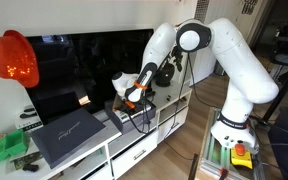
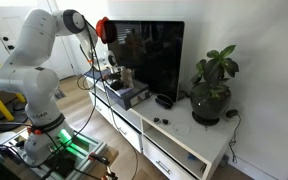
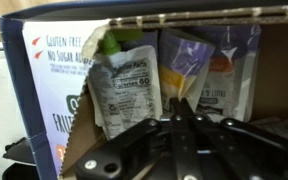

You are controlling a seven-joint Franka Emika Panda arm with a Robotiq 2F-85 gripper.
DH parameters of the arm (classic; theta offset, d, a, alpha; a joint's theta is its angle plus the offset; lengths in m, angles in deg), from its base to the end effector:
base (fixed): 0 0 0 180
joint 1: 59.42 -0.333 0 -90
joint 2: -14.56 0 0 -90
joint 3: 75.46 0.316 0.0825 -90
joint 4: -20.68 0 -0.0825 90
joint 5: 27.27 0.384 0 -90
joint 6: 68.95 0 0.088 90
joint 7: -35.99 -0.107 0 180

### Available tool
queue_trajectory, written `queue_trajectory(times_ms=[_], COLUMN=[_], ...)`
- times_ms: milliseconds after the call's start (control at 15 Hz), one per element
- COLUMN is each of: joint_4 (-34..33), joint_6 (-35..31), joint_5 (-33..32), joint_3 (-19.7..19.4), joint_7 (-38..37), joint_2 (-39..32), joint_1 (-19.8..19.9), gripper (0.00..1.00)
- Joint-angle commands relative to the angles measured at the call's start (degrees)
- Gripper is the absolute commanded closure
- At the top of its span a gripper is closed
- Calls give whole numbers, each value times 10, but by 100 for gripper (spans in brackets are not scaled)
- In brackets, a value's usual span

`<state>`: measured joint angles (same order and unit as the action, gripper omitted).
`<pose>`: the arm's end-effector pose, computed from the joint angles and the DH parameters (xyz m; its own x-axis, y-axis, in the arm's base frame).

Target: Pick up one sachet from the white box and put it on the tv stand

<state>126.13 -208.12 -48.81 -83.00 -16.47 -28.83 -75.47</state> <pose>0.6099 0.0913 0.1036 0.9113 -0.4027 0.0863 -0.4070 -0.8486 0.3381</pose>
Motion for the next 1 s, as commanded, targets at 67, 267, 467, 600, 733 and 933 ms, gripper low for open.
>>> queue_trajectory(times_ms=[67,267,467,600,733,933], joint_4=[11,20,23,28,30,34], joint_6=[20,27,46,61,74,81], joint_5=[14,7,-2,-4,-9,-21], joint_3=[-8,-10,-9,-5,-5,-4], joint_7=[-6,-14,-25,-31,-43,-59], joint_2=[44,72,97,112,125,144], joint_1=[-16,-24,-29,-30,-34,-36], gripper=[99,99,100,100,100,100])
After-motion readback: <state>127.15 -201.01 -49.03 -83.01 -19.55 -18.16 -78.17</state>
